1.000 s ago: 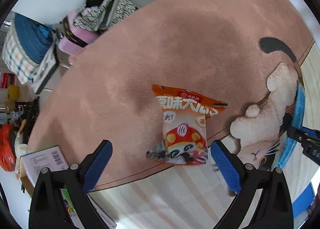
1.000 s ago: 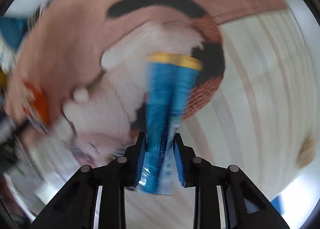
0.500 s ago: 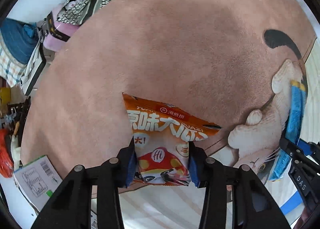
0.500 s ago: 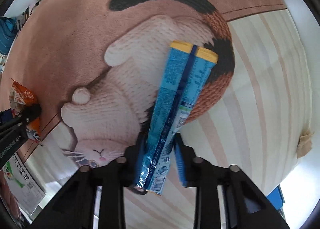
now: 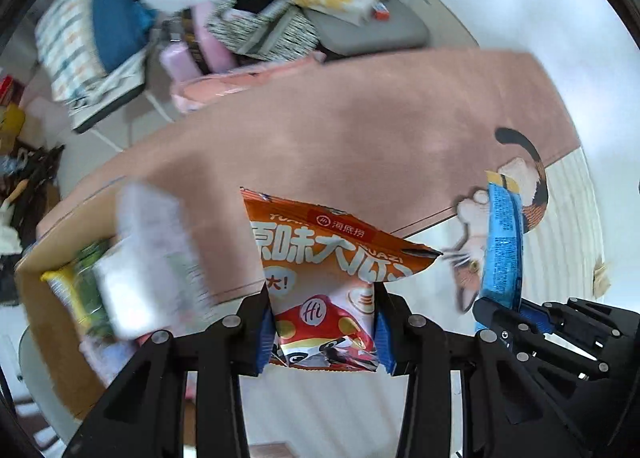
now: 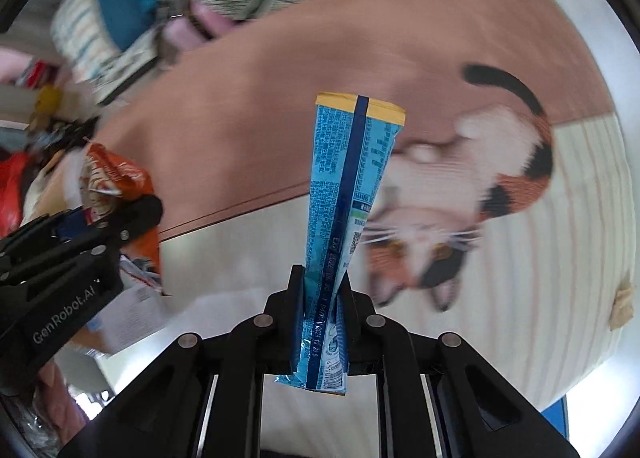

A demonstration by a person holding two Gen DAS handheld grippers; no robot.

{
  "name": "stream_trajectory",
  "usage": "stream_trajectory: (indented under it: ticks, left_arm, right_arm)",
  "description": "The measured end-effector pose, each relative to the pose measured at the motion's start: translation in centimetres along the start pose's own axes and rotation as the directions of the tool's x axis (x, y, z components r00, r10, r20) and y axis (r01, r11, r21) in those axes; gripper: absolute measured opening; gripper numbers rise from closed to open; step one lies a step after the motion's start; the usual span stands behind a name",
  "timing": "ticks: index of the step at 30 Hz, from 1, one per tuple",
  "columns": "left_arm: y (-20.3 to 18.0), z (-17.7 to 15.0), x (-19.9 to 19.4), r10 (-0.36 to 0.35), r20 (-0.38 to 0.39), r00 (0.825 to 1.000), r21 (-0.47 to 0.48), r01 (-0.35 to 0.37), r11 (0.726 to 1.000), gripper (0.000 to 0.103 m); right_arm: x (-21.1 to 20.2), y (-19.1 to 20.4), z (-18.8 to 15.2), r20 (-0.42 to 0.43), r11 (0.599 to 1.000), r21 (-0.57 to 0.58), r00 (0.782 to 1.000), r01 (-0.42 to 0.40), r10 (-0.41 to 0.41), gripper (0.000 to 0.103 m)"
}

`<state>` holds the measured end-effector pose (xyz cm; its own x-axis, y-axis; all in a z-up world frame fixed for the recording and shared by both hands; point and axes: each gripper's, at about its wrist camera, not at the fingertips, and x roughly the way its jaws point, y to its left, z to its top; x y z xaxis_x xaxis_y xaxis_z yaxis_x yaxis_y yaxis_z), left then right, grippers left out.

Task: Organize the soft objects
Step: 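Place both held items into the box and open both tools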

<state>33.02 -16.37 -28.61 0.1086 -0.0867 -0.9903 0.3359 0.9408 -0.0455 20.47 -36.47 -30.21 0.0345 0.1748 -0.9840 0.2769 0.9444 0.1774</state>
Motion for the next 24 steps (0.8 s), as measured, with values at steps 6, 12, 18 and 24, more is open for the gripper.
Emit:
stream_trajectory:
  ticks: [6, 12, 18, 24]
  left_arm:
    - [10.1, -6.5, -5.9, 0.029, 0.048, 0.998, -0.134, -0.022, 0.991, 0.037]
    - [19.9, -10.8, -7.4, 0.107, 0.02, 0.994, -0.241, -0.099, 0.966, 0.037]
    - [29.0, -13.5, -4.3, 0.103, -0.08, 0.991, -0.36, -0.125, 0.924, 0.037]
    - [33.5, -14.0, 1.3, 0.015, -0.191, 0.981, -0.416, -0.095, 0.904, 0.038]
  right_arm:
    - [-2.2, 13.5, -1.1, 0.022, 0.987, -0.141, 0.997, -0.074, 0.078, 0.014]
    - [-2.0, 25.7, -2.8, 0.01, 0.958, -0.27, 0.995, -0.095, 0.102, 0.014]
    - [0.8, 33.1, -2.6, 0.022, 0.944, -0.33, 1.0, -0.01, 0.018, 0.014]
    - [5.2, 35.4, -1.1, 0.008, 0.945, -0.314, 0.995, 0.094, -0.097, 0.014]
